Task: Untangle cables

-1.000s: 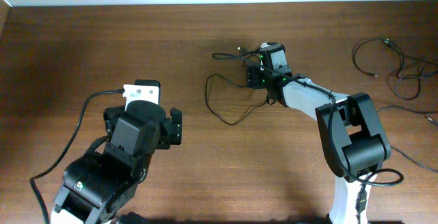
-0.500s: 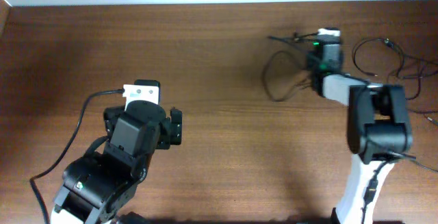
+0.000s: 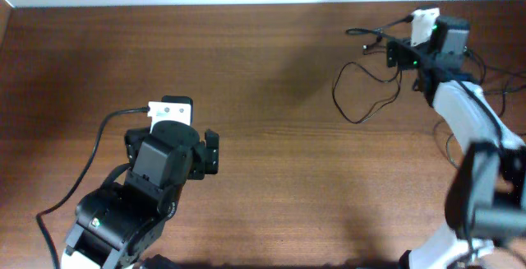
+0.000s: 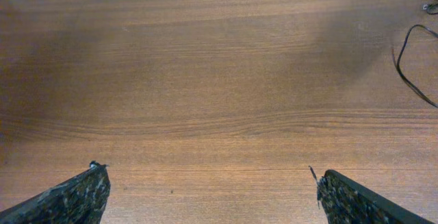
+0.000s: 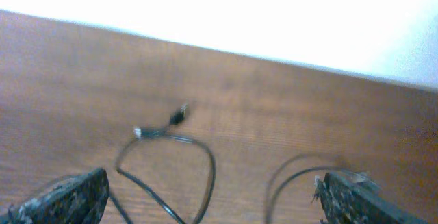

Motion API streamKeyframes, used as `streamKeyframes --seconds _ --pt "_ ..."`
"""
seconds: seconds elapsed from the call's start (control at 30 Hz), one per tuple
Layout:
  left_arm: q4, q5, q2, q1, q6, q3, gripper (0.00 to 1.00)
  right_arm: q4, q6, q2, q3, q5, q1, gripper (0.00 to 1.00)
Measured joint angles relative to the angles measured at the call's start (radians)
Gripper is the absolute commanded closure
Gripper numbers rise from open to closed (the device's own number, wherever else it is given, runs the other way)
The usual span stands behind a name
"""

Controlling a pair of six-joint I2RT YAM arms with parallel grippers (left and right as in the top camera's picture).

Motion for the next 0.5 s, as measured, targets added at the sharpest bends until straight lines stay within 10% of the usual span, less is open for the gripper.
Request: streamKeyframes --seconds 0.5 --pt "0.0 0.0 0.004 0.0 0.0 -0.001 0.01 -0.273 0.126 -0.801 -0.023 -0.084 0.0 0.01"
